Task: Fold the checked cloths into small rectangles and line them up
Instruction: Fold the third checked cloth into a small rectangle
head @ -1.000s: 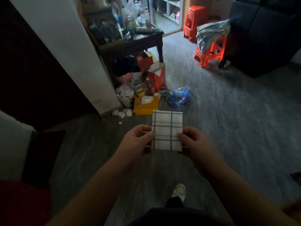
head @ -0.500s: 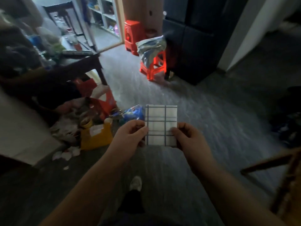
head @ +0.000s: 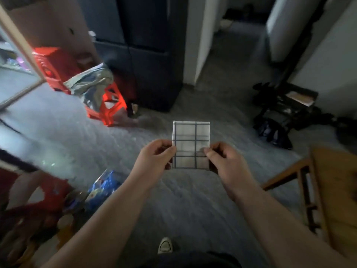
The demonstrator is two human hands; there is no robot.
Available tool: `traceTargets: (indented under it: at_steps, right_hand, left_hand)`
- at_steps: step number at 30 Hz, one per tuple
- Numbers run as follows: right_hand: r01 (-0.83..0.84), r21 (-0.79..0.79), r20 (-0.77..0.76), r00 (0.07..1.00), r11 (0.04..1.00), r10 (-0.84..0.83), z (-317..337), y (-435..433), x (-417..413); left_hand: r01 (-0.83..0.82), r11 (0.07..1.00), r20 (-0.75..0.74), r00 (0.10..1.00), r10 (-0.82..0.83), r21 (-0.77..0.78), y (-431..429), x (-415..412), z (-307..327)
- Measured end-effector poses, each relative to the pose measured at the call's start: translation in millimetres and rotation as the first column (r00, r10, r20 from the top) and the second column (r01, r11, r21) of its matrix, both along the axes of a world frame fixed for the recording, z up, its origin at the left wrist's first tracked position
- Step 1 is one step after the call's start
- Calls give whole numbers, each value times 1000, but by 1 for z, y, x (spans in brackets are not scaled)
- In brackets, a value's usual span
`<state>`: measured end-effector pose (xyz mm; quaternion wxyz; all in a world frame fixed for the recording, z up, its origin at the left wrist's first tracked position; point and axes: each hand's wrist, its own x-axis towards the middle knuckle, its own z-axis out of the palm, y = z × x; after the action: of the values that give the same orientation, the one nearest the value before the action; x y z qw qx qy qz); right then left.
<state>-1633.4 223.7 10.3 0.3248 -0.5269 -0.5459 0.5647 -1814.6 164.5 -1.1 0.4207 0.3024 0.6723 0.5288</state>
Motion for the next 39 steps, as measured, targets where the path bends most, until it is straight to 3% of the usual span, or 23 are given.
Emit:
traceTargets:
  at_steps: [11,18,25,35,39]
  right_hand:
    - [347,-51,-50,936,936,-349,-8,171,83]
    - [440,-70,-79,892,895,-445,-27,318,150]
    - [482,-48,-46,874,875,-484,-20,410,213]
    - [711,-44,-46,700,702,-712,-35,520,290]
    - [781,-50,-19,623,623,-782,-46,586,309]
  left_hand:
    - [410,912,-6,912,-410,-31,241,64,1]
    - [504,862,-83,858,-507,-59,401,137,-4]
    - [607,792,-95,786,-611,-71,521,200,-2]
    - [806,589,-38,588,-808,-54,682,299,-22]
    - [883,465,-15,465,-885,-62,764,325,-31]
